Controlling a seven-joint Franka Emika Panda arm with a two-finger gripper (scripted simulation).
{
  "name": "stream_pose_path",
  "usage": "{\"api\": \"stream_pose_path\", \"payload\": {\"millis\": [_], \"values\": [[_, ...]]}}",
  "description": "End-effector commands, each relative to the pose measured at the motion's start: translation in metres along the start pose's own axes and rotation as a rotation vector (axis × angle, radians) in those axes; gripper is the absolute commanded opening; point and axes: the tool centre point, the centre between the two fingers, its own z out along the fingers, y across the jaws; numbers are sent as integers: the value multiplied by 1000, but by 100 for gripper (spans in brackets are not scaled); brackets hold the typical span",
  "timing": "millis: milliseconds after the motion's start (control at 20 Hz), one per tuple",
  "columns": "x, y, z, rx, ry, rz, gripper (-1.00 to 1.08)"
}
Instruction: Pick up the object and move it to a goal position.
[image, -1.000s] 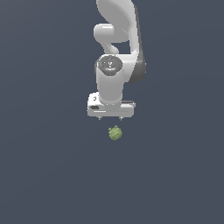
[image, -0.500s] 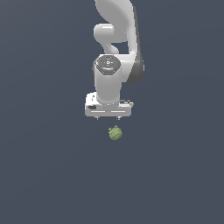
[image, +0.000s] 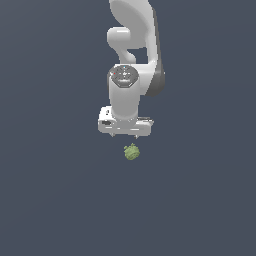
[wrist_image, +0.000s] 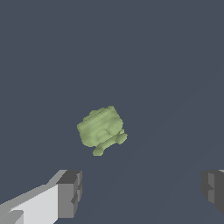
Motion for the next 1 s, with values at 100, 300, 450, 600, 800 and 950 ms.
{"api": "stream_pose_path", "payload": {"millis": [100, 300, 450, 600, 800, 950], "values": [[2, -3, 5, 5, 4, 83, 100], [3, -7, 10, 10, 8, 182, 100], [5, -10, 15, 14, 12, 262, 100], [6, -13, 19, 18, 15, 343, 100], [8, -17, 25, 24, 19, 450, 100], [9, -20, 30, 28, 22, 531, 100]]}}
